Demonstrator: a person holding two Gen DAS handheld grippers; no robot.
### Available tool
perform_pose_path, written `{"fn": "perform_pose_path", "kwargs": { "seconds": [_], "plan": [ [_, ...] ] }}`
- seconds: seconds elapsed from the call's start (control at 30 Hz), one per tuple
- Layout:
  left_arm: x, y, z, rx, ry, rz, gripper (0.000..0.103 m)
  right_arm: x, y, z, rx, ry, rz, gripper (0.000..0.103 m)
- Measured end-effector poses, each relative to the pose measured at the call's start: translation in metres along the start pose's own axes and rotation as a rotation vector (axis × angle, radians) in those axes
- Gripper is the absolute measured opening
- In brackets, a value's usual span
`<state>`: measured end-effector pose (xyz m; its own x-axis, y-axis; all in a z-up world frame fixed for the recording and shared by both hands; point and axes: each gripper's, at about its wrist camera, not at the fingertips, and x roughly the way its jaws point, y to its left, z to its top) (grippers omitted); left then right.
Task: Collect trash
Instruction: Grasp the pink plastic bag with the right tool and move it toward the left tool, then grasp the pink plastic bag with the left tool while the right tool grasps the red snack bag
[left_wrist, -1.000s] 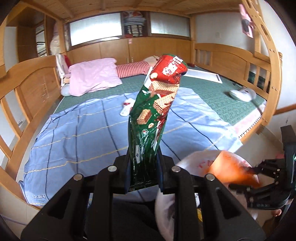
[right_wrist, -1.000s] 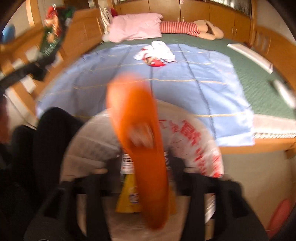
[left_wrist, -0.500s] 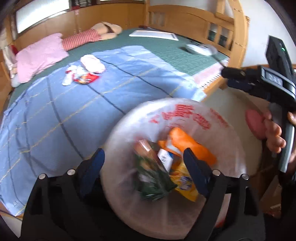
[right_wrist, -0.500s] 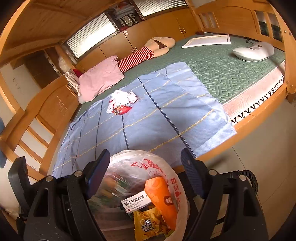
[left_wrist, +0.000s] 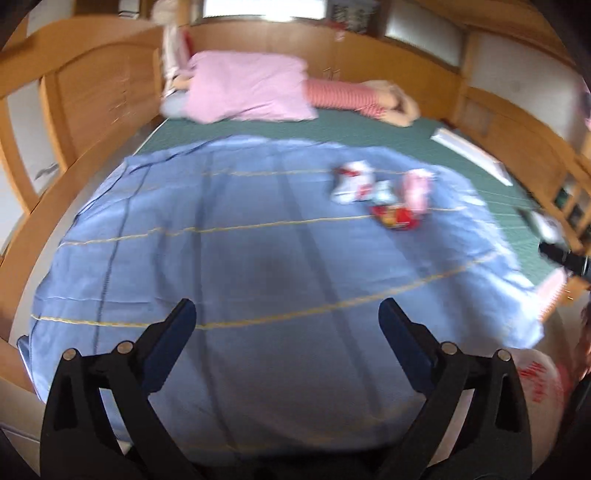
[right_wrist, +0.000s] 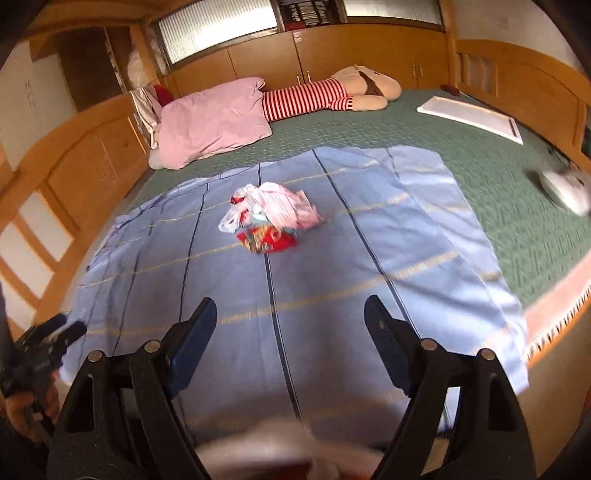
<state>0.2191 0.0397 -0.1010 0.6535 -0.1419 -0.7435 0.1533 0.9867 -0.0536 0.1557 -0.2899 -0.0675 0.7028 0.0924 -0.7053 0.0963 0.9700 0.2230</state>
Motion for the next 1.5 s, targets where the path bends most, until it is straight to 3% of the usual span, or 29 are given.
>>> {"fn": "perform_pose_path", "kwargs": {
  "seconds": [0.07,0.17,0.2,0.23,0.3,0.37,0.47,0.53,0.63,0.7,0.73,0.83,0.9,0.93,1.03,1.17,1.27,1.37,1.4,1.5],
  "plan": [
    [0.020,0.020,-0.002,-0.012,0.027,0.027,0.098,0.042,0.020,0.027,-0.041,-0.003,-0.033,0.080],
    [0.048,0.051,-0.015,-0.056,0.060,0.071,0.098,0.099,0.049,0.061,-0.156,-0.027,-0.151,0.080],
    [0.058,0.060,-0.016,-0.091,0.125,0.127,0.098,0.119,0.057,0.071,-0.202,-0.023,-0.197,0.080],
    [0.065,0.064,-0.013,-0.128,0.170,0.138,0.098,0.137,0.062,0.079,-0.240,-0.017,-0.239,0.080],
    [0.065,0.070,-0.008,-0.166,0.180,0.060,0.098,0.176,0.076,0.089,-0.318,0.001,-0.337,0.080],
    [0.062,0.073,-0.003,-0.171,0.171,0.076,0.098,0.214,0.082,0.094,-0.349,0.037,-0.405,0.080],
    [0.057,0.074,-0.002,-0.160,0.159,0.092,0.098,0.242,0.080,0.094,-0.358,0.078,-0.422,0.039],
    [0.056,0.076,-0.005,-0.163,0.170,0.099,0.098,0.242,0.076,0.094,-0.328,0.074,-0.405,0.030],
    [0.055,0.082,-0.010,-0.193,0.186,0.128,0.098,0.214,0.085,0.098,-0.254,0.018,-0.266,0.027],
    [0.048,0.090,-0.015,-0.245,0.176,0.151,0.098,0.183,0.098,0.096,-0.210,-0.021,-0.110,0.027],
    [0.044,0.098,-0.015,-0.285,0.165,0.164,0.098,0.170,0.106,0.092,-0.187,-0.008,0.008,0.027],
    [0.033,0.122,-0.018,-0.403,0.127,0.200,0.098,0.161,0.131,0.069,-0.082,0.181,0.390,0.027],
    [0.026,0.136,-0.020,-0.470,0.104,0.222,0.098,0.168,0.151,0.046,-0.023,0.321,0.583,0.027],
    [0.023,0.142,-0.022,-0.497,0.098,0.229,0.098,0.174,0.164,0.033,-0.010,0.378,0.648,0.027],
    [0.016,0.159,-0.026,-0.570,0.078,0.253,0.098,0.193,0.191,0.001,0.004,0.483,0.729,0.028],
    [0.018,0.172,-0.032,-0.619,0.109,0.247,0.098,0.219,0.204,-0.020,0.019,0.555,0.682,0.048],
    [0.021,0.173,-0.033,-0.627,0.121,0.232,0.098,0.219,0.194,-0.007,0.047,0.517,0.639,0.069],
    [0.021,0.171,-0.033,-0.627,0.122,0.218,0.098,0.208,0.184,0.007,-0.014,0.455,0.527,0.069],
    [0.020,0.170,-0.033,-0.628,0.121,0.215,0.098,0.203,0.178,0.013,-0.061,0.410,0.424,0.069],
    [0.022,0.166,-0.032,-0.617,0.128,0.200,0.098,0.198,0.165,0.015,-0.137,0.343,0.277,0.069]
  ]
}}
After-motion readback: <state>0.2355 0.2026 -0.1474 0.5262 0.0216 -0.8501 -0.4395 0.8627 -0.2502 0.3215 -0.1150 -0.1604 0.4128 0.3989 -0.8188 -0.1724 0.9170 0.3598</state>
